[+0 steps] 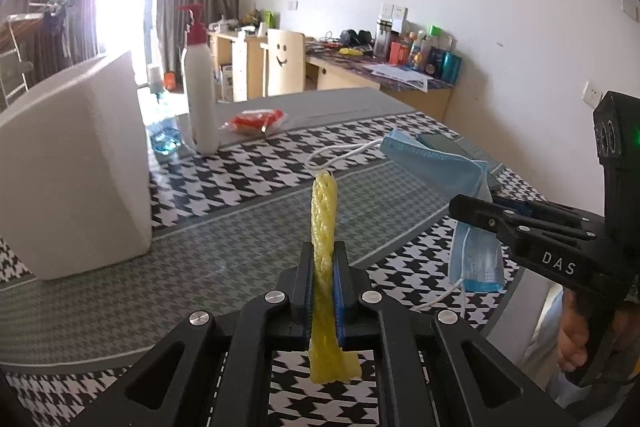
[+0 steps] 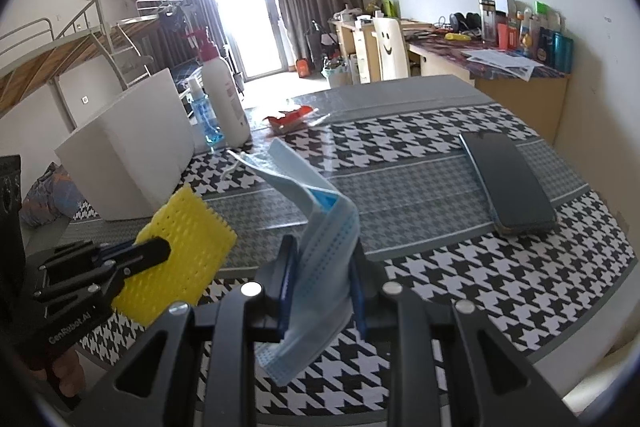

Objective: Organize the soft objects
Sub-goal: 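Carry the yellow sponge and blue mask in both grippers over the foam box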

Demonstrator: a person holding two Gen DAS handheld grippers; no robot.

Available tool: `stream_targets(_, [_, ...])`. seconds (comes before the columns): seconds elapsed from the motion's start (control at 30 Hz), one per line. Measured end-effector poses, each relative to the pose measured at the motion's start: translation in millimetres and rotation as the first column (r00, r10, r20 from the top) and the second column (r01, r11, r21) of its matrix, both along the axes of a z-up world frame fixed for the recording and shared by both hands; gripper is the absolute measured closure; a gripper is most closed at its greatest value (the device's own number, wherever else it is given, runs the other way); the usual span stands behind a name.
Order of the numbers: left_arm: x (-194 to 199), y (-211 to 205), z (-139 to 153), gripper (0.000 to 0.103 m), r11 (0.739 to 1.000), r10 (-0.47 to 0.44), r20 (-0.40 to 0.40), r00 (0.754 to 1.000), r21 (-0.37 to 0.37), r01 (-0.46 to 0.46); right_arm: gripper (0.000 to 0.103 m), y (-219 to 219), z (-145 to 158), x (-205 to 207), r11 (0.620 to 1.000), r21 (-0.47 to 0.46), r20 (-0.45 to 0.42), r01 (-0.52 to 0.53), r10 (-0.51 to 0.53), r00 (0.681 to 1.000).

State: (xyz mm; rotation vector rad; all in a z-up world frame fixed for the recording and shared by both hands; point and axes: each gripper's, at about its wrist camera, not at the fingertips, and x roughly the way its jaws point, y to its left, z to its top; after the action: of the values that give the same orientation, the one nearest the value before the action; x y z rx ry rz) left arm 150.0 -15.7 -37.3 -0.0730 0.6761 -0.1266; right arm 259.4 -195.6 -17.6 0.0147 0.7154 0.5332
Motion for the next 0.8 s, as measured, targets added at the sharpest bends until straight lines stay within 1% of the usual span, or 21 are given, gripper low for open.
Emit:
stream_targets(0.13, [-3,7,4,0.095,1.000,0.016,0.008,1.000,0.012,-0.016,0.075,5,4,-1,1.000,0.009,0.011,-0.007,0.007,1.000])
stream_targets(0.3, [-8,14,14,0.095,0.999,0.029,0.038,0.999,0.035,-0.030,0.075,15,11,-3,1.000,0.017,0.028,-0.025,0.025,0.999])
stream_targets(0.63, [-12,27,31,0.095,0.998,0.044,0.075,0.996,0.037,-0.047,0.075,27,28,-5,0.998,0.027,0.070,-0.056,0.054,0.996])
stream_targets(0.8, [-13,34,38,0.095,0.997,0.066,0.096,0.993,0.038,-0.070,0.075,33,36,-6,0.997,0.031,0.091,-0.067,0.064,0.994])
